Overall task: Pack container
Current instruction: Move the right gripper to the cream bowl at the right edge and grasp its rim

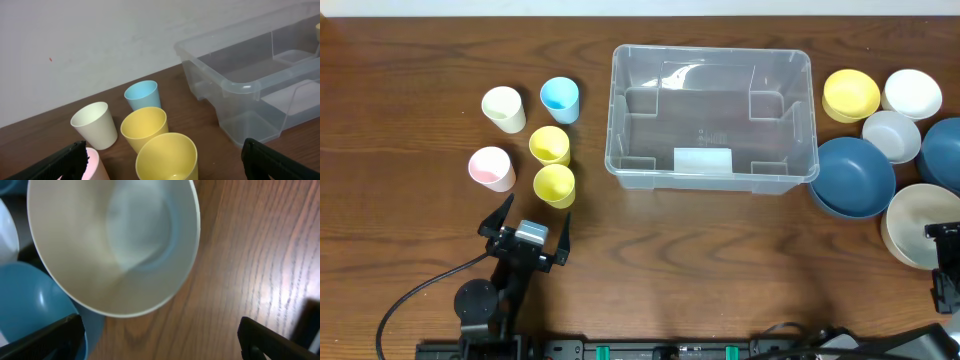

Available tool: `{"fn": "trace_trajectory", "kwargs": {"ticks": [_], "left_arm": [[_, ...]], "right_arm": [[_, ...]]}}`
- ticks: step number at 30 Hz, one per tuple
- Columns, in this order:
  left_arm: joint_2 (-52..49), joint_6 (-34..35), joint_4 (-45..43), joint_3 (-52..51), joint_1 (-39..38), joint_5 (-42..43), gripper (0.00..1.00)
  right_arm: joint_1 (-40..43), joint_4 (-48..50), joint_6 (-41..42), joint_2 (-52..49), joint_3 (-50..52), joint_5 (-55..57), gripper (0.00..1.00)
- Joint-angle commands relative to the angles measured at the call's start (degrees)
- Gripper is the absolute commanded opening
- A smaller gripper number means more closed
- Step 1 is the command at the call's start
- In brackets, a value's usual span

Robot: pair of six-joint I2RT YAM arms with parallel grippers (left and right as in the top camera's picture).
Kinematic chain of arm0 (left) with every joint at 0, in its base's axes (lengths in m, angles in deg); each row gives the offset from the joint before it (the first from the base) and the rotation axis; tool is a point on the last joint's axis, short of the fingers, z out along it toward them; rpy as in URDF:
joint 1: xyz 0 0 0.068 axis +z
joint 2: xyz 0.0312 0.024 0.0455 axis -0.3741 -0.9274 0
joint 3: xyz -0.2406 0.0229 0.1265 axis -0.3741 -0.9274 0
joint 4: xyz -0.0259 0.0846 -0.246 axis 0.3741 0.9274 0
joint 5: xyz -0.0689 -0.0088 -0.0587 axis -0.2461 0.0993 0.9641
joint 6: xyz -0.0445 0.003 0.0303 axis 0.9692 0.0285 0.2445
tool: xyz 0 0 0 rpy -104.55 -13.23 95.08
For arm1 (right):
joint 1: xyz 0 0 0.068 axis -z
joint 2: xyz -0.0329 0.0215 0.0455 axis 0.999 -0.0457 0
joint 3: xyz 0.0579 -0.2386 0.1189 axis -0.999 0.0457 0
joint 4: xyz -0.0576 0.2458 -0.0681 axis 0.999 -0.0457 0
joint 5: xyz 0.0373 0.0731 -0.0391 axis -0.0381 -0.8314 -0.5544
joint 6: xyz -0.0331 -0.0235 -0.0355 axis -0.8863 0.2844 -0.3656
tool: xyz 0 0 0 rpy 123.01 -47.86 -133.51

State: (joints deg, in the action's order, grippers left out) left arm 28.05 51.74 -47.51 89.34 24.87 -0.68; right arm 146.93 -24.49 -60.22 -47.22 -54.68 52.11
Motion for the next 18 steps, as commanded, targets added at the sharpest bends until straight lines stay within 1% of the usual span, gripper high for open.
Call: {"fn": "trace_trajectory", "kwargs": {"ticks": [1, 6, 13, 18], "left_arm": [[0.35, -0.96, 1.81, -1.22, 0.26, 0.2, 0.98], [0.35, -0.94, 1.81, -1.22, 0.26, 0.2, 0.98], [0.35, -0.94, 1.81, -1.22, 0.26, 0.2, 0.98], [0.35, -0.94, 1.81, -1.22, 0.26, 0.2, 0.98]], "right_arm": [[0.55, 1.55, 2.8, -1.88, 0.55, 0.59, 0.99], [0.55, 3.89, 6.05, -6.6, 0.55, 1.31, 0.99], [0.46, 5.73, 7.23, -12.63, 0.55, 1.51, 0.99], [0.5, 6.23, 7.23, -15.34, 0.57, 6.62, 0.99]]}}
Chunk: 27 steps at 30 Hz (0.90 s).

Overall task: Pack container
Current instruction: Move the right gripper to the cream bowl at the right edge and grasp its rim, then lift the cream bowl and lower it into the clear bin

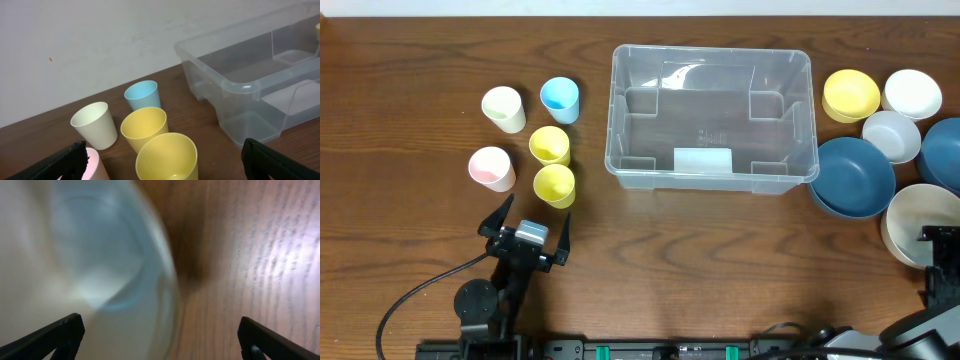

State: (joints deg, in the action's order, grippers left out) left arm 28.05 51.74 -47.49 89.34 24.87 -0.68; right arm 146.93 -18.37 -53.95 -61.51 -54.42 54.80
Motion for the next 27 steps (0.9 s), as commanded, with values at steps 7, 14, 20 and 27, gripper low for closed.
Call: {"fn": "trace_trajectory", "kwargs": {"ticks": [7, 14, 20, 27], "left_arm": [[0.35, -0.94, 1.79, -1.22, 0.26, 0.2, 0.98], [0.35, -0.94, 1.79, -1.22, 0.26, 0.2, 0.98], [0.35, -0.94, 1.79, -1.22, 0.26, 0.2, 0.98], [0.35, -0.94, 1.77, -1.22, 0.26, 0.2, 0.98]], "right_arm": [[0.57, -0.17, 0.98, -2.05, 0.42, 5.99, 0.76], [1.42, -2.36, 1.44, -2.05, 0.57, 10.54, 0.54], [1.64, -4.11, 1.4, -2.05, 1.57, 14.47, 0.42], [2.19, -5.22, 1.42, -2.1, 3.45, 15.17, 0.09]]}}
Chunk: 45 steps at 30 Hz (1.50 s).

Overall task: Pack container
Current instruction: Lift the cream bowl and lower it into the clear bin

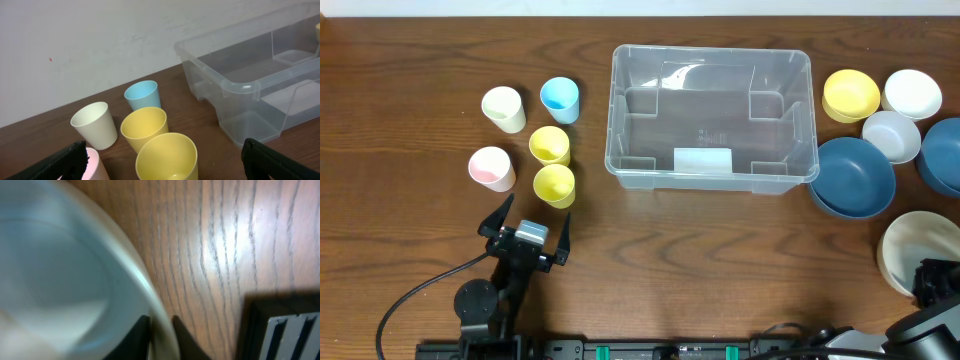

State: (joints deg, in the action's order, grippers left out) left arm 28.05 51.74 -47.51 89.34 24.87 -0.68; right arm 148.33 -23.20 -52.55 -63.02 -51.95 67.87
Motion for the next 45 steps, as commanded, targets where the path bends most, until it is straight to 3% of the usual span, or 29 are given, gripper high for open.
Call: {"fn": "trace_trajectory", "kwargs": {"ticks": [1, 11, 22, 28, 31, 37, 40, 45], "left_arm": [[0.35, -0.96, 1.81, -1.22, 0.26, 0.2, 0.98], [0.35, -0.94, 1.81, -1.22, 0.26, 0.2, 0.98], [0.35, -0.94, 1.81, -1.22, 0.26, 0.2, 0.98], [0.35, -0.94, 1.81, -1.22, 0.26, 0.2, 0.98], [0.35, -0.94, 1.81, -1.22, 0.26, 0.2, 0.98], [0.35, -0.94, 1.81, -1.22, 0.26, 0.2, 0.98], [0.35, -0.94, 1.81, -1.22, 0.26, 0.2, 0.98], [0.35, -0.94, 1.81, -1.22, 0.26, 0.2, 0.98]], "right_arm": [[1.09, -0.68, 0.02, -0.59, 1.09, 2.1, 0.03], [7.48, -10.99, -0.02, -0.09, -4.24, 2.03, 0.01], [13.14, -34.32, -1.7, 3.98, -34.23, -12.04, 0.01], [10.34, -37.31, -2.16, 8.0, -42.42, -40.09, 0.02], [4.44, -33.99, 0.02, 11.74, -42.69, -48.98, 0.02], [-16.59, -19.74, 4.98, 16.41, -42.69, -49.03, 0.01], [-30.1, -11.93, 7.41, 16.83, -42.69, -45.79, 0.02], [-54.95, -5.88, 10.8, 14.47, -42.69, -27.19, 0.02]]}}
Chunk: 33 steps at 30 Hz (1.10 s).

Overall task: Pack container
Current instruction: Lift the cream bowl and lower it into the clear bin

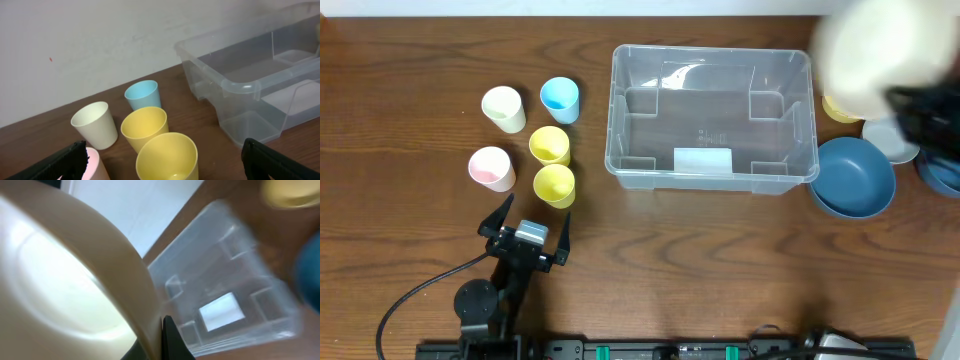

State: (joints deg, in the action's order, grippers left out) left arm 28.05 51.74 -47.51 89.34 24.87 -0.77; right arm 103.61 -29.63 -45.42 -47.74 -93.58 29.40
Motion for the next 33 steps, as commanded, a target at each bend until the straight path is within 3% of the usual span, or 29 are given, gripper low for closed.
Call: {"fn": "trace_trajectory", "kwargs": {"ticks": [1, 4, 8, 20, 33], "left_arm": [[0.35, -0.94, 1.81, -1.22, 0.26, 0.28, 0.98], [0.35, -0.94, 1.81, -1.22, 0.26, 0.28, 0.98], [0.35, -0.94, 1.81, -1.22, 0.26, 0.28, 0.98], [0.35, -0.94, 1.81, -1.22, 0.26, 0.28, 0.98], [0.35, -0.94, 1.81, -1.22, 0.26, 0.28, 0.98]], "right_arm": [[-13.84, 0.68, 4.39, -1.7, -1.05, 15.15, 0.02], [-22.4, 1.31, 5.88, -5.64, -1.05, 24.26, 0.02], [-27.82, 1.75, 8.26, -11.98, -1.05, 27.96, 0.01], [-32.7, 1.77, 9.18, -28.72, -1.03, 27.5, 0.01], [-36.11, 1.92, 9.25, -39.39, -0.98, 27.52, 0.02]]}}
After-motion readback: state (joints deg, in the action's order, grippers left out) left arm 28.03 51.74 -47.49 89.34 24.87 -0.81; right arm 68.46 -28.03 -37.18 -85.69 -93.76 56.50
